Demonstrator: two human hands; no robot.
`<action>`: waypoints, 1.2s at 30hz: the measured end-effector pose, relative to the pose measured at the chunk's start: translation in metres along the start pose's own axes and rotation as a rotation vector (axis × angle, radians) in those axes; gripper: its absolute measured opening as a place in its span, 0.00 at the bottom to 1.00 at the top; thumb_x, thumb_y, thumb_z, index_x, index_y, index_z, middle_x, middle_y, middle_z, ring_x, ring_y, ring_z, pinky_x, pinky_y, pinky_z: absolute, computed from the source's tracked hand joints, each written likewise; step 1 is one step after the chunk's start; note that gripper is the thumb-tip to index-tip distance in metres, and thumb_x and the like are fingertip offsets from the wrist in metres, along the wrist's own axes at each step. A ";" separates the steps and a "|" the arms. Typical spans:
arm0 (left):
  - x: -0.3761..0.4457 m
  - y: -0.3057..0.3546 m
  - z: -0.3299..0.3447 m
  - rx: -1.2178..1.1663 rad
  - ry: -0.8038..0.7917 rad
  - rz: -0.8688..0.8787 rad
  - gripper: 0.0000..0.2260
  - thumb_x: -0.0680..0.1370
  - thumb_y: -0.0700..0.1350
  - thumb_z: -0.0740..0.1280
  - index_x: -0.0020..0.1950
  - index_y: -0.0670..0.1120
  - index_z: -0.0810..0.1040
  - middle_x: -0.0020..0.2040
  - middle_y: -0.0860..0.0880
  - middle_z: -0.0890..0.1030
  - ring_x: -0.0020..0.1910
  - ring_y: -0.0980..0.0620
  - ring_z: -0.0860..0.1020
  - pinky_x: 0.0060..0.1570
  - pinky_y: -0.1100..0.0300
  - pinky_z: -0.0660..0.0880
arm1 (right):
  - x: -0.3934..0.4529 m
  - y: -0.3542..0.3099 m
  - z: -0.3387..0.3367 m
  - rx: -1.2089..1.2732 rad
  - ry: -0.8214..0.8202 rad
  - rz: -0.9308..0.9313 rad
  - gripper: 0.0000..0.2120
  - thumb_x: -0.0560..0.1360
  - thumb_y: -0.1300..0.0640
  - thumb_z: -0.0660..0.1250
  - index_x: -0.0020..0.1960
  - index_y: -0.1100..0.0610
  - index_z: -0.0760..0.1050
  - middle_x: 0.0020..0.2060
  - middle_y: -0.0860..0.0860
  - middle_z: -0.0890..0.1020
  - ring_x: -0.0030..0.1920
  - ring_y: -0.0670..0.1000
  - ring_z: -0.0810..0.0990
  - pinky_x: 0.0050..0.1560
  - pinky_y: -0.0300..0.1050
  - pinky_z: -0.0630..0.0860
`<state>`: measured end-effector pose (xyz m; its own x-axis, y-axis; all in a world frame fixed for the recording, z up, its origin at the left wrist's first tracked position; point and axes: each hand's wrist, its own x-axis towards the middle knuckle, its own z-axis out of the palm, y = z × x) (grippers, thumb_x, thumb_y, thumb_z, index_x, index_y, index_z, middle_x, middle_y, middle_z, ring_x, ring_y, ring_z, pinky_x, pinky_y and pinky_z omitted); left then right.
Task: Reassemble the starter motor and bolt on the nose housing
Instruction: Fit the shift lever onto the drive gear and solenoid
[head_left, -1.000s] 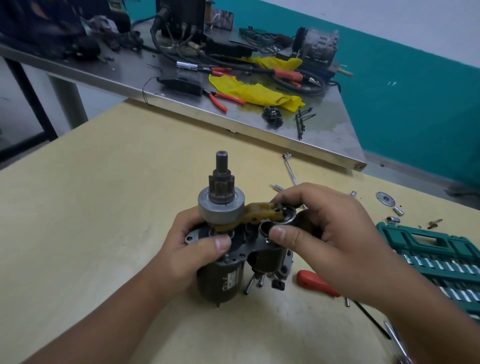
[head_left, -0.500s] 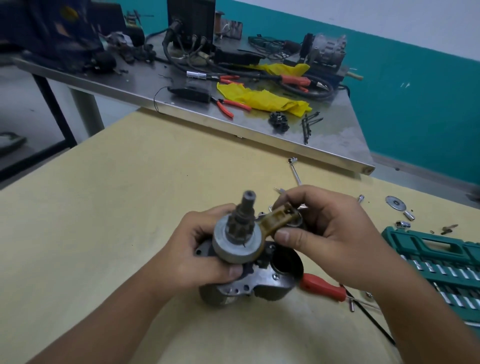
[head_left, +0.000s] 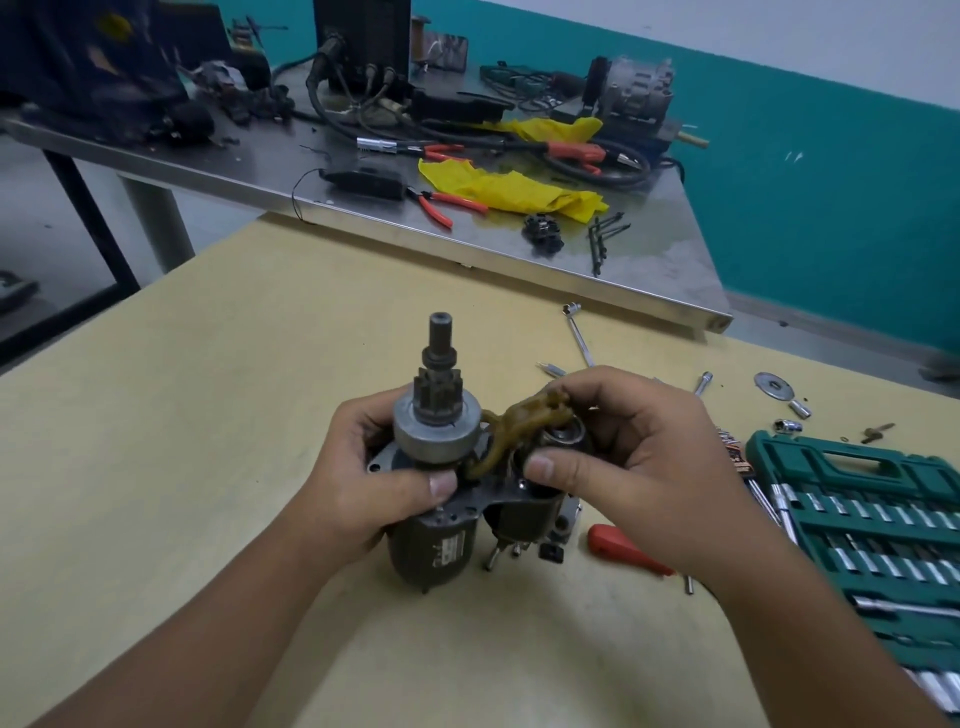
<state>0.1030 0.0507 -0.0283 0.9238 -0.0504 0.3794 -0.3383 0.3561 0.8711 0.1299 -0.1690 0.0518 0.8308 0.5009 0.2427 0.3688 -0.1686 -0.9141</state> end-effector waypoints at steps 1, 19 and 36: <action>-0.001 0.000 0.001 0.010 -0.034 0.021 0.16 0.65 0.39 0.74 0.52 0.42 0.85 0.47 0.43 0.82 0.45 0.44 0.80 0.46 0.55 0.77 | 0.001 0.000 0.001 -0.029 -0.010 -0.001 0.14 0.68 0.59 0.78 0.52 0.52 0.83 0.45 0.53 0.87 0.45 0.56 0.88 0.46 0.56 0.85; -0.003 0.005 0.012 0.002 -0.040 0.058 0.17 0.64 0.37 0.72 0.51 0.49 0.87 0.44 0.54 0.85 0.42 0.55 0.83 0.44 0.61 0.79 | -0.014 0.012 0.008 -0.014 0.123 -0.097 0.16 0.64 0.52 0.81 0.49 0.47 0.81 0.43 0.49 0.87 0.41 0.59 0.85 0.40 0.61 0.82; -0.003 -0.002 0.001 -0.012 0.050 -0.002 0.17 0.62 0.39 0.73 0.50 0.44 0.87 0.45 0.44 0.84 0.43 0.42 0.81 0.46 0.48 0.79 | -0.011 0.015 0.013 -0.001 0.149 -0.023 0.18 0.62 0.47 0.81 0.50 0.45 0.83 0.43 0.54 0.86 0.44 0.70 0.82 0.43 0.71 0.79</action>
<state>0.1005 0.0491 -0.0305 0.9323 -0.0042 0.3617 -0.3350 0.3668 0.8679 0.1211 -0.1657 0.0307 0.8747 0.3732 0.3092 0.3888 -0.1596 -0.9074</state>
